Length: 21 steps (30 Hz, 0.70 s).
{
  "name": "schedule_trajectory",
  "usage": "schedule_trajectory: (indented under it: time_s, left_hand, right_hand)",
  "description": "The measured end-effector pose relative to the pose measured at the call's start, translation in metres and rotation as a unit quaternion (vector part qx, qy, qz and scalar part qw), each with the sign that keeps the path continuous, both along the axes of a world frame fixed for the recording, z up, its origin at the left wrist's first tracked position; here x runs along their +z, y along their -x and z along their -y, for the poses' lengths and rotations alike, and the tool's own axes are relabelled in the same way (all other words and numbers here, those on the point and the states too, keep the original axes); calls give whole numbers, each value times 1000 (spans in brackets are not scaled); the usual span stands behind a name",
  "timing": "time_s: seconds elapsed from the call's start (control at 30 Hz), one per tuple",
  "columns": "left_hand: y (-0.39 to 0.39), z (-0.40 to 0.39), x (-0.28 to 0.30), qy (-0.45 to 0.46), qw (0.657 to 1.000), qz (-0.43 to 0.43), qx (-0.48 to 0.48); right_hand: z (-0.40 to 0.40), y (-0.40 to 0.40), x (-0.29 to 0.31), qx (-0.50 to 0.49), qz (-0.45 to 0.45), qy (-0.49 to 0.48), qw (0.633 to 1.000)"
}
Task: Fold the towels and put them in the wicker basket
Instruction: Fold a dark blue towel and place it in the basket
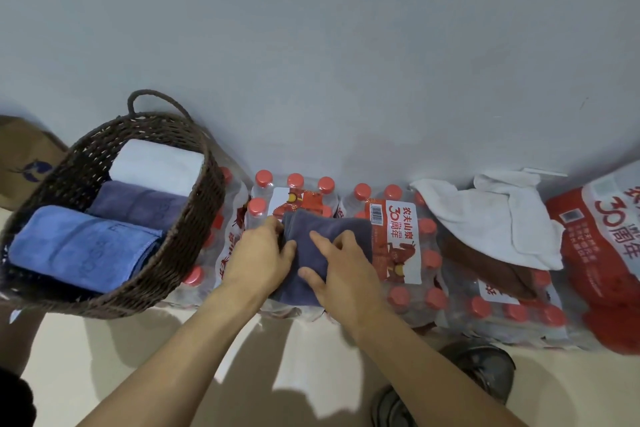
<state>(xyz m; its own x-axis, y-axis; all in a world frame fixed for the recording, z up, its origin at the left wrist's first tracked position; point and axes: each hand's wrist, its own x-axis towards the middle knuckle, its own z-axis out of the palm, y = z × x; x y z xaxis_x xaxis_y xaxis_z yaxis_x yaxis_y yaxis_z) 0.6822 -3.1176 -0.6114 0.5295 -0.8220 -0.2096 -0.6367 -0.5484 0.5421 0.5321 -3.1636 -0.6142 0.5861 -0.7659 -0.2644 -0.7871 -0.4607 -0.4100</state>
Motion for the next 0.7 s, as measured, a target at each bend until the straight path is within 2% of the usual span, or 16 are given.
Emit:
schedule_trajectory:
  time_s: [0.1,0.2,0.3,0.4,0.5,0.57,0.63,0.7]
  left_hand:
    - [-1,-7,5,-95,993,53,-40]
    - [-3,-9,12,-178,981,-14,-78]
    - [2,-13,15,-195,975,-79,-72]
    - [17,-19,13,-139,986,-80,-44]
    - [28,-23,11,-22,993,-118,-2]
    - [28,-24,13,49,988,-147,7]
    - [27,-23,19,113,981,-158,-13]
    - [26,-21,30,182,969,-162,-39]
  right_hand:
    - [-2,-5,-6,-11,-18,12,1000]
    - [-1,-8,-9,-22,-10,-2,1000]
    - [2,-10,-9,-37,12,-32,999]
    - [3,-12,-5,-46,20,-67,996]
    - [18,-8,11,-39,19,-129,991]
    - [31,-2,28,-36,55,-154,986]
    - [39,5,50,-13,101,-121,987]
    - [43,8,69,73,84,-10,994]
